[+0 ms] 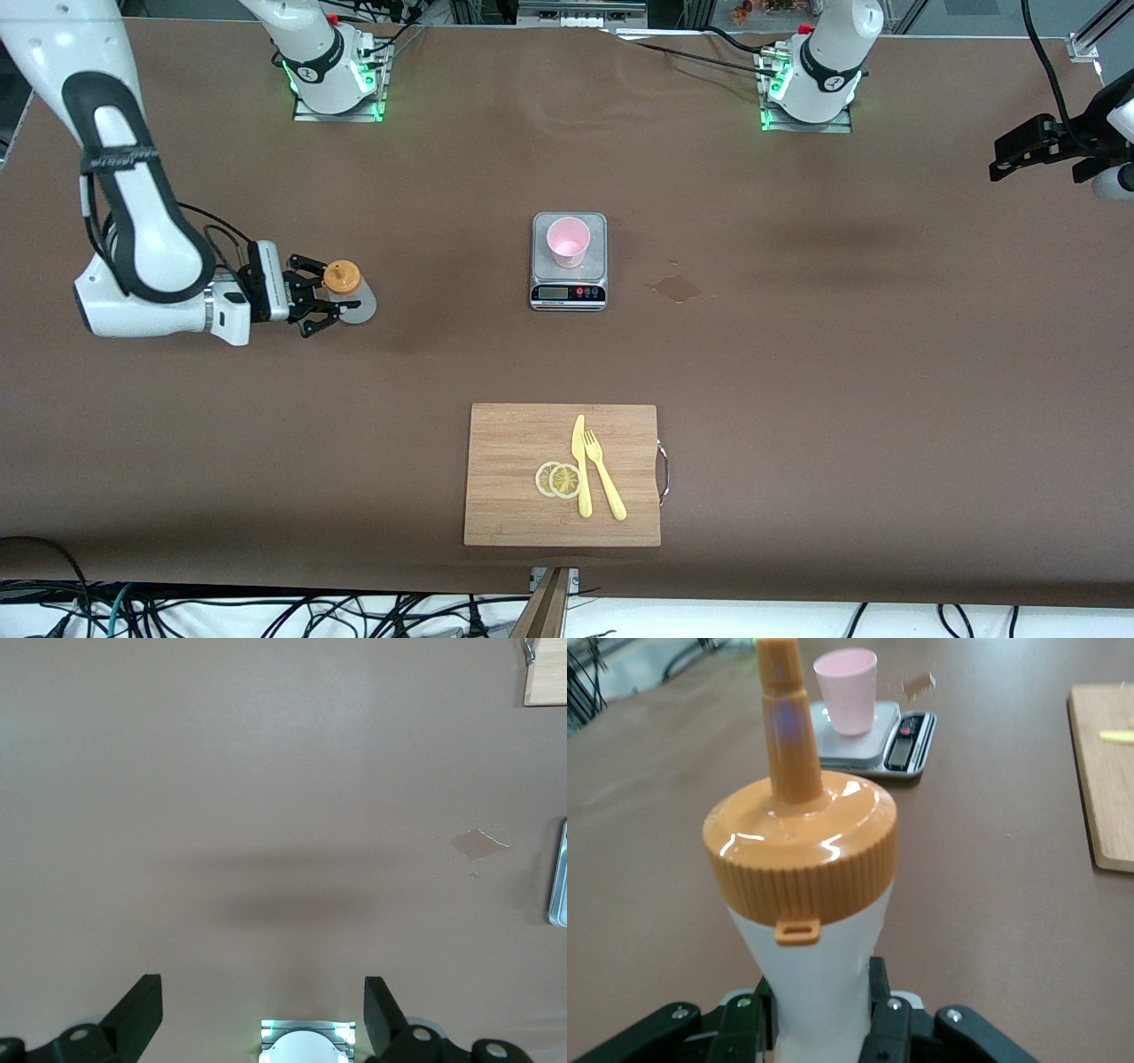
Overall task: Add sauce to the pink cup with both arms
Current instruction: 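Lift the sauce bottle with the right gripper toward the pink cup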
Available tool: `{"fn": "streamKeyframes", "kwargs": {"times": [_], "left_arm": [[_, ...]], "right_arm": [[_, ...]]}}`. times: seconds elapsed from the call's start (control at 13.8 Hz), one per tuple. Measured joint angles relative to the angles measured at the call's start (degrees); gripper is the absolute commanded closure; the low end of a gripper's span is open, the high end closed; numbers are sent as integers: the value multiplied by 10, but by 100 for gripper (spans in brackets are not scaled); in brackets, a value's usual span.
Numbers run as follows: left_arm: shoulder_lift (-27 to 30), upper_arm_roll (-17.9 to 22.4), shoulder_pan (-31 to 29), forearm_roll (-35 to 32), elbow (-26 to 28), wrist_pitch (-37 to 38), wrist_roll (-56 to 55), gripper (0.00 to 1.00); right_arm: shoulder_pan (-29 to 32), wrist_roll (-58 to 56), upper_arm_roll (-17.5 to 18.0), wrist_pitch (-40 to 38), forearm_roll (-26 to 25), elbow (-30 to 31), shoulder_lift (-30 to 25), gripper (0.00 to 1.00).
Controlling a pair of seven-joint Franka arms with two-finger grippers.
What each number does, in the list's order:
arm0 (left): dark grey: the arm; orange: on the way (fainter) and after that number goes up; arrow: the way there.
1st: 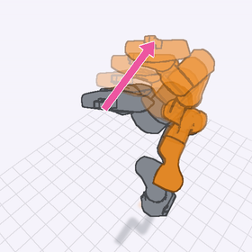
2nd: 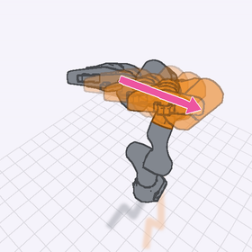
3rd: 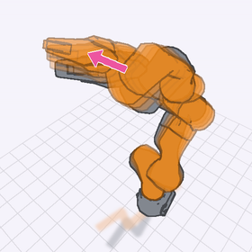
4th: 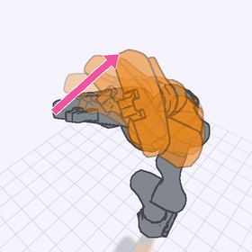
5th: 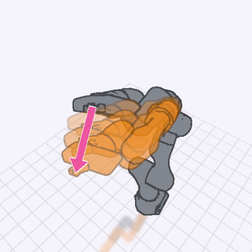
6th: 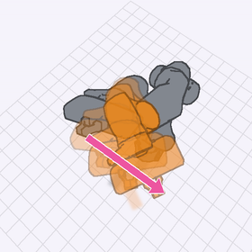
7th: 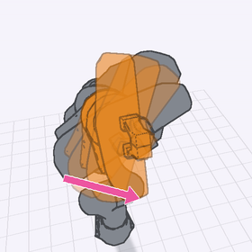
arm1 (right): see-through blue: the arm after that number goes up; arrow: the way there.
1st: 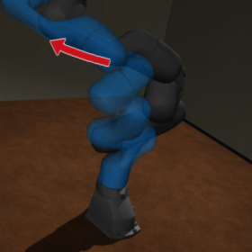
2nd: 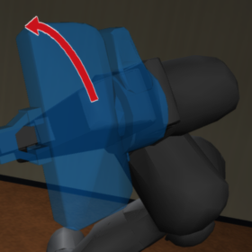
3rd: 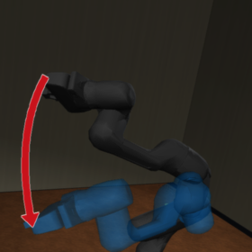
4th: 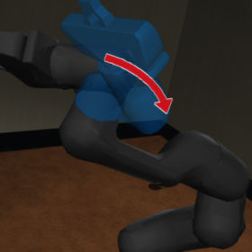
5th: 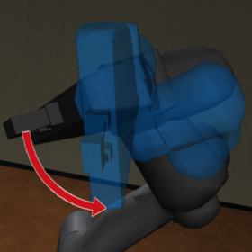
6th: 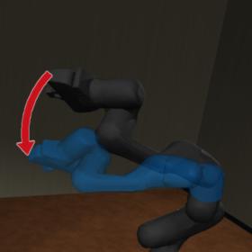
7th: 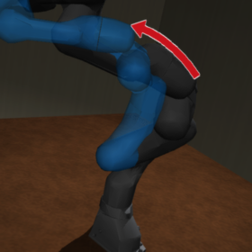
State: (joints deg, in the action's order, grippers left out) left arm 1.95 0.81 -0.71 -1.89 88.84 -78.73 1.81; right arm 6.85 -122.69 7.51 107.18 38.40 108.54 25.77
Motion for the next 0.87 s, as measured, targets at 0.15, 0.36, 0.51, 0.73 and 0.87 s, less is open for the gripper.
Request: {"fn": "streamKeyframes", "kwargs": {"times": [0.15,0.36,0.51,0.73,0.87], "left_arm": [[0,1,-4,0,0,0,0,0],[0,3,-9,0,0,0,0,0],[0,5,-10,0,0,0,0,0],[0,5,-12,1,0,0,0,0],[0,5,-16,9,0,0,0,0]], "right_arm": [[-29,88,0,13,-52,0,-30,87],[-80,213,1,30,-122,-2,-59,86],[-120,285,2,38,-159,-4,-74,86],[-188,408,3,40,-236,-14,-90,86],[-235,501,5,40,-289,-24,-92,86]]}}
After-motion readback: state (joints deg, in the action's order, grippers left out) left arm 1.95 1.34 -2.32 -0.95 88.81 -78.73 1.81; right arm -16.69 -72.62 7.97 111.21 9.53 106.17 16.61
